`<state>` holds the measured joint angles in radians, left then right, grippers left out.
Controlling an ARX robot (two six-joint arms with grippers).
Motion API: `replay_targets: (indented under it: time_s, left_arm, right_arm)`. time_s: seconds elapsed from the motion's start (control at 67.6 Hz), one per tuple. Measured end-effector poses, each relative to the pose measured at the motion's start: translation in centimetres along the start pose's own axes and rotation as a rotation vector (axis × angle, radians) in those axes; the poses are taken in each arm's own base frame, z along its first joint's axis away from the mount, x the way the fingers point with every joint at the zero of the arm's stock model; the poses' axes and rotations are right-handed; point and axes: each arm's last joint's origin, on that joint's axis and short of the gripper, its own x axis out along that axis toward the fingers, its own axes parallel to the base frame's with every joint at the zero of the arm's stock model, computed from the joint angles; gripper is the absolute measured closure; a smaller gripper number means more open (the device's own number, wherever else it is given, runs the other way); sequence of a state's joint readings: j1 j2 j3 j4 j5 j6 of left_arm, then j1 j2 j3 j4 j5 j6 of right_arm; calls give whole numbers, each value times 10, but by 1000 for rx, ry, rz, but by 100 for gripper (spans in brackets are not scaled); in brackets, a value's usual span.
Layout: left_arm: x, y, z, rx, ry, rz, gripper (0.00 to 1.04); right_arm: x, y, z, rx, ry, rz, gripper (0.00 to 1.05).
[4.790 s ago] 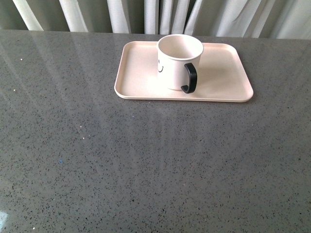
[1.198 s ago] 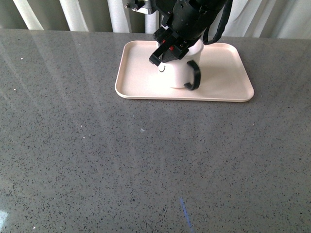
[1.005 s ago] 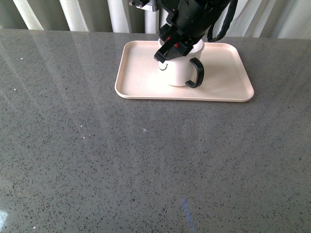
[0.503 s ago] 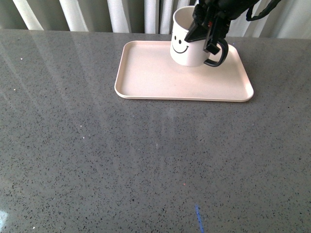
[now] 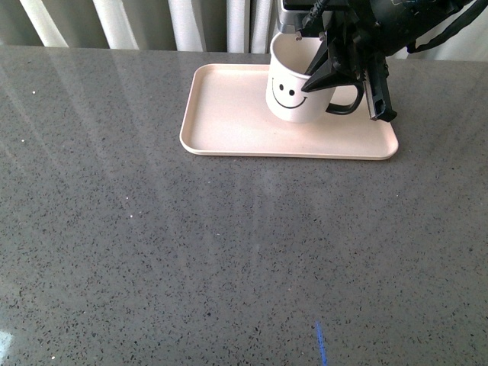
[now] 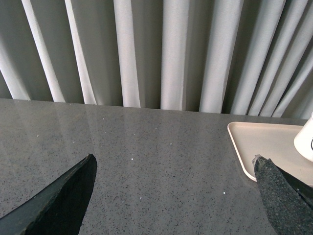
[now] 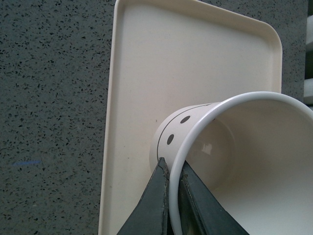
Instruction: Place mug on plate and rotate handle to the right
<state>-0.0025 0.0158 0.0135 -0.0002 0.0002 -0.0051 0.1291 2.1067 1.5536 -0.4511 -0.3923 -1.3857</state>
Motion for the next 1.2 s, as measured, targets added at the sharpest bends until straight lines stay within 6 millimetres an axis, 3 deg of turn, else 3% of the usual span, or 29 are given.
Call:
replay_targets:
  time_s: [0.665, 1.198]
  left_arm:
    - [0, 0, 0, 0, 0, 0, 9]
    - [0, 0, 0, 0, 0, 0, 9]
  right_arm:
    - [-6, 1, 3, 147, -79, -23, 103]
    - [-11, 0, 5, 163, -84, -35, 103]
